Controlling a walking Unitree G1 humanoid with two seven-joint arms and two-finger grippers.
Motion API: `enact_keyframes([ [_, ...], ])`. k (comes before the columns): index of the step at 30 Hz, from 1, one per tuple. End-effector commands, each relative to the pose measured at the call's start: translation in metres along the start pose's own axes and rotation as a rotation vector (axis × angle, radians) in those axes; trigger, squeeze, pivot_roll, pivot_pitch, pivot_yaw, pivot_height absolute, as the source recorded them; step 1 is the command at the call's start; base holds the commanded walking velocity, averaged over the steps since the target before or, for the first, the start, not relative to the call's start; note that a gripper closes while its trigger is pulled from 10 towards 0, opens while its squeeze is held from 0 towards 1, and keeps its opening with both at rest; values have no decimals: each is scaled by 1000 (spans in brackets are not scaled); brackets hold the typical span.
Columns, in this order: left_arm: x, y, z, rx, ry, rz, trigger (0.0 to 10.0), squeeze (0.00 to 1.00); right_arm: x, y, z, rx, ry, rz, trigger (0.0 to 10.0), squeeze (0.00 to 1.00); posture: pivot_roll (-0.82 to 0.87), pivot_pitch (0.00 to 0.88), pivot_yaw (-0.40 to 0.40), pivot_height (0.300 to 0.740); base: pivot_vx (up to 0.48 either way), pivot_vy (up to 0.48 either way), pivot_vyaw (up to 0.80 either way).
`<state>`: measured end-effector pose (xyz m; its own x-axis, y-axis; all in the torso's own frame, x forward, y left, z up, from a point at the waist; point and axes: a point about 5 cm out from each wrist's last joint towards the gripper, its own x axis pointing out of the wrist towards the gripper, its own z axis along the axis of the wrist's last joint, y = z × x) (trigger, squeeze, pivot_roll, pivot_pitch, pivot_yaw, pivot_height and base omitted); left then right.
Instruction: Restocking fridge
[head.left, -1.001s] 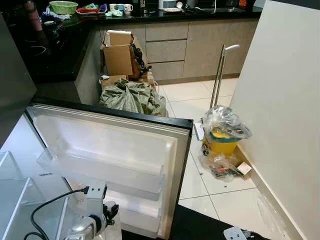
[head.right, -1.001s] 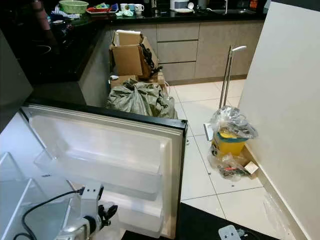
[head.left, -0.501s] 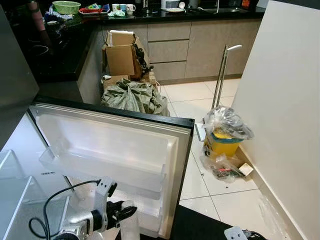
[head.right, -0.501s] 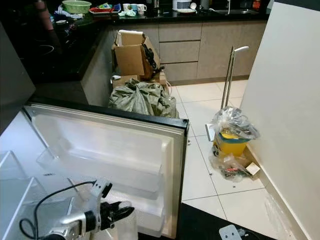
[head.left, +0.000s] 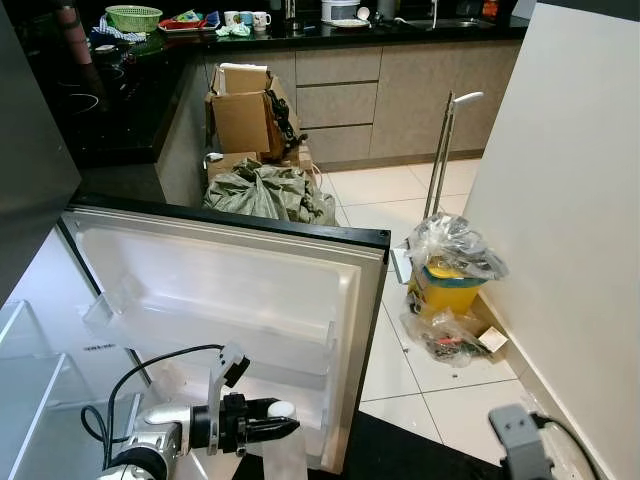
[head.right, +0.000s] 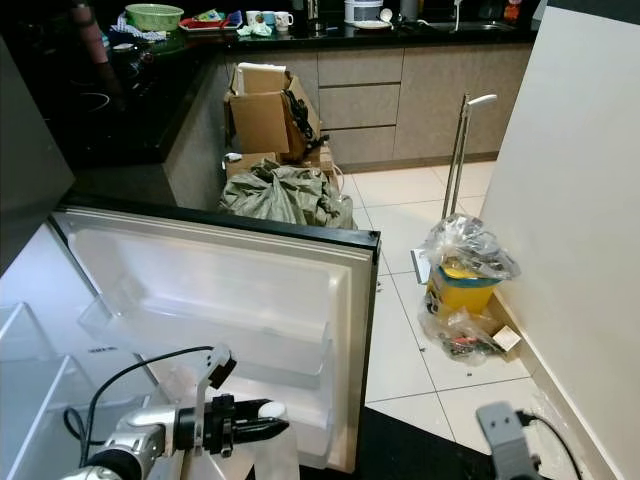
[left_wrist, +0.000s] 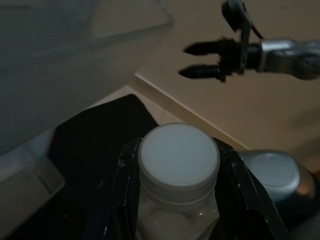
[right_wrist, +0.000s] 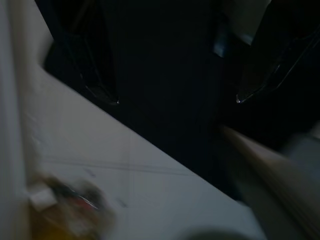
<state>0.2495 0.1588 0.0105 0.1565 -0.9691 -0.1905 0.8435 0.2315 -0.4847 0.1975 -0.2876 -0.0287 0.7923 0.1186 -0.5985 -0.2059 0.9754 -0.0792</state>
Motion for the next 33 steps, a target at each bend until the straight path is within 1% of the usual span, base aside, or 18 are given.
enact_keyframes([
  [1, 0, -1, 2, 15, 11, -30, 10000, 0, -3, 1, -1, 22, -26, 42, 10000, 0, -152, 9, 45, 740, 0, 0, 0],
  [3, 1, -4, 0, 19, 18, -68, 10000, 0, -6, -3, 7, 33, -86, 98, 10000, 0, -158, 7, 45, 740, 0, 0, 0],
  [4, 1, -4, 0, 19, 18, -68, 10000, 0, -6, -3, 7, 33, -86, 98, 10000, 0, -158, 7, 45, 740, 0, 0, 0],
  [6, 1, -8, 0, 30, 22, -117, 10000, 0, -14, -6, 17, 13, -155, 202, 10000, 0, -160, 8, 48, 740, 0, 0, 0],
  [8, 0, -10, 0, 61, 20, -144, 10000, 0, -25, -6, 24, -35, -182, 338, 10000, 0, -161, 9, 51, 740, 0, 0, 0],
  [10, -1, -11, 2, 84, 13, -154, 10000, 0, -32, -6, 29, -64, -194, 401, 10000, 0, -161, 9, 51, 740, 0, 0, 0],
  [11, -1, -11, 2, 84, 13, -154, 10000, 0, -32, -6, 29, -64, -194, 401, 10000, 0, -161, 9, 51, 740, 0, 0, 0],
  [12, -2, -12, 10, 157, -21, -157, 10000, 0, -40, -9, 38, -102, -215, 441, 10000, 0, -165, 15, 55, 740, 0, 0, 0],
  [13, -2, -12, 10, 157, -21, -157, 10000, 0, -40, -9, 38, -102, -215, 441, 10000, 0, -165, 15, 55, 740, 0, 0, 0],
  [14, -2, -13, 14, 191, -36, -157, 10000, 0, -43, -9, 41, -115, -221, 456, 10000, 0, -165, 15, 55, 740, 0, 0, 0],
  [15, -2, -13, 14, 191, -36, -157, 10000, 0, -43, -9, 41, -115, -221, 456, 10000, 0, -165, 15, 55, 740, 0, 0, 0],
  [19, -2, -21, 15, 258, -21, -190, 10000, 0, -46, -14, 60, -160, -256, 463, 10000, 0, -169, 17, 57, 740, 0, 0, 0],
  [24, -1, -28, 17, 286, -28, -221, 10000, 0, -49, -15, 69, -171, -262, 481, 10000, 0, -165, 16, 54, 740, 0, 0, 0],
  [25, 1, -34, 23, 303, -53, -252, 10000, 0, -51, -12, 73, -168, -262, 505, 10000, 0, -162, 15, 50, 740, 0, 0, 0],
  [26, 1, -34, 23, 303, -53, -252, 10000, 0, -51, -12, 73, -168, -262, 505, 10000, 0, -162, 15, 50, 740, 0, 0, 0],
  [29, 3, -44, 36, 347, -102, -301, 10000, 0, -54, -9, 77, -176, -253, 535, 10000, 0, -162, 14, 48, 740, 0, 0, 0],
  [30, 3, -44, 36, 347, -102, -301, 10000, 0, -54, -9, 77, -176, -253, 535, 10000, 0, -162, 14, 48, 740, 0, 0, 0],
  [33, 3, -53, 58, 401, -173, -350, 10000, 0, -57, -7, 80, -184, -251, 559, 10000, 0, -164, 13, 48, 740, 0, 0, 0],
])
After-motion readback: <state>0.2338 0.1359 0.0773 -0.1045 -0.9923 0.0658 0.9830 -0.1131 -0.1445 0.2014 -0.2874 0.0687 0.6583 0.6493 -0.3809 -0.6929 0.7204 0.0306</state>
